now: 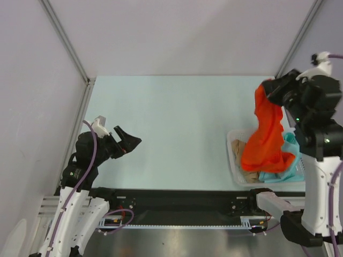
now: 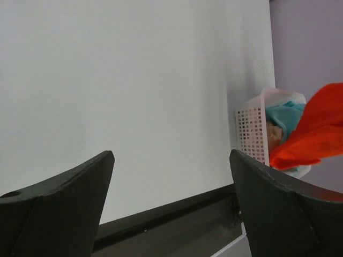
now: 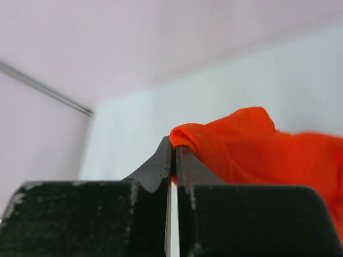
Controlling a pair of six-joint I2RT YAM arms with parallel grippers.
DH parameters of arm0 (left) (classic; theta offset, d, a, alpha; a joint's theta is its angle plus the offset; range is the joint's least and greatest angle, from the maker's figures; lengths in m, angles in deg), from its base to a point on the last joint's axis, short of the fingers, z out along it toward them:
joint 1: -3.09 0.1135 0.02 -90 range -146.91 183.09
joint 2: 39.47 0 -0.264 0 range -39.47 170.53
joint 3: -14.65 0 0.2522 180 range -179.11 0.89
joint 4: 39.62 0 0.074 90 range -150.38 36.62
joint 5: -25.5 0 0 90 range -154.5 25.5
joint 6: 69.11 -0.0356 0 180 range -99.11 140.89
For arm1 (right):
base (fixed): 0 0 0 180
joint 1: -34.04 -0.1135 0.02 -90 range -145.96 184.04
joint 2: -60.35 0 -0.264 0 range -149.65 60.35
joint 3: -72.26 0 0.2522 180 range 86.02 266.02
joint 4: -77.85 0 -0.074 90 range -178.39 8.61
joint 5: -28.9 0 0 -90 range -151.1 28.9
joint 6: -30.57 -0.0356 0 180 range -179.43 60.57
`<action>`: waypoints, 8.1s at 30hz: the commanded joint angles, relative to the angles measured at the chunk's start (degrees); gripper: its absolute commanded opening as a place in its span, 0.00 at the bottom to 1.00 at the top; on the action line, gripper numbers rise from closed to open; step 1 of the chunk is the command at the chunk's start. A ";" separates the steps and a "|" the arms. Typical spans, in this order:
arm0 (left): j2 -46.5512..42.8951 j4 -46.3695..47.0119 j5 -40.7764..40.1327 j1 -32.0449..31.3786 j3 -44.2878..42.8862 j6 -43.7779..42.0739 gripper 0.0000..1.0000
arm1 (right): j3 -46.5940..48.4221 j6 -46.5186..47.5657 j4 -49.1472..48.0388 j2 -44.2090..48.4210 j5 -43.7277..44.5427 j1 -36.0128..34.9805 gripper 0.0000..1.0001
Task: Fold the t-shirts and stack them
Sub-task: Grab the tshirt from the pile, then move the tshirt to the center of the board, then flatten the tshirt out
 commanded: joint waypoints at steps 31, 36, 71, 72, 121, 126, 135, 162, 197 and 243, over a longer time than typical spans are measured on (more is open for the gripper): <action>5.85 2.63 4.11 -3.10 -1.21 -1.63 0.81 | -23.85 3.90 -1.12 -14.63 -18.10 -32.64 0.73; 17.27 8.27 1.22 -16.37 -1.45 -1.88 0.80 | -34.28 3.13 -7.78 -14.46 -18.11 -41.07 0.63; 48.14 7.30 -12.93 -26.15 -12.54 -17.62 0.80 | -48.90 -7.08 -23.79 -23.52 2.46 -61.12 0.55; 48.14 7.47 -12.67 -26.24 -12.45 -17.79 0.79 | -48.99 -7.16 -23.88 -23.43 2.46 -61.12 0.53; 28.97 16.08 -54.69 -19.56 -64.83 -41.35 0.00 | 7.35 -2.31 -28.35 -23.60 -56.41 -52.86 0.00; 37.56 20.04 -45.05 -19.65 -59.93 -41.62 0.00 | -8.24 -14.52 -45.53 -18.78 -59.77 -44.81 0.00; 67.96 9.53 -34.55 -19.47 -65.94 -34.08 0.03 | -31.16 -13.82 -32.62 -8.75 -43.24 -24.23 0.19; 33.46 -14.85 -40.00 -18.42 -1.47 11.46 0.99 | -17.27 -5.50 -7.10 -41.17 8.75 -39.06 0.71; 67.94 -7.55 -45.00 -6.55 -33.30 -0.49 0.67 | -26.58 8.39 -8.15 -28.18 5.46 -32.99 0.75; 33.36 -10.82 -35.97 -7.67 -3.13 14.47 0.00 | -37.57 0.39 -16.68 -24.22 -8.53 -35.72 0.70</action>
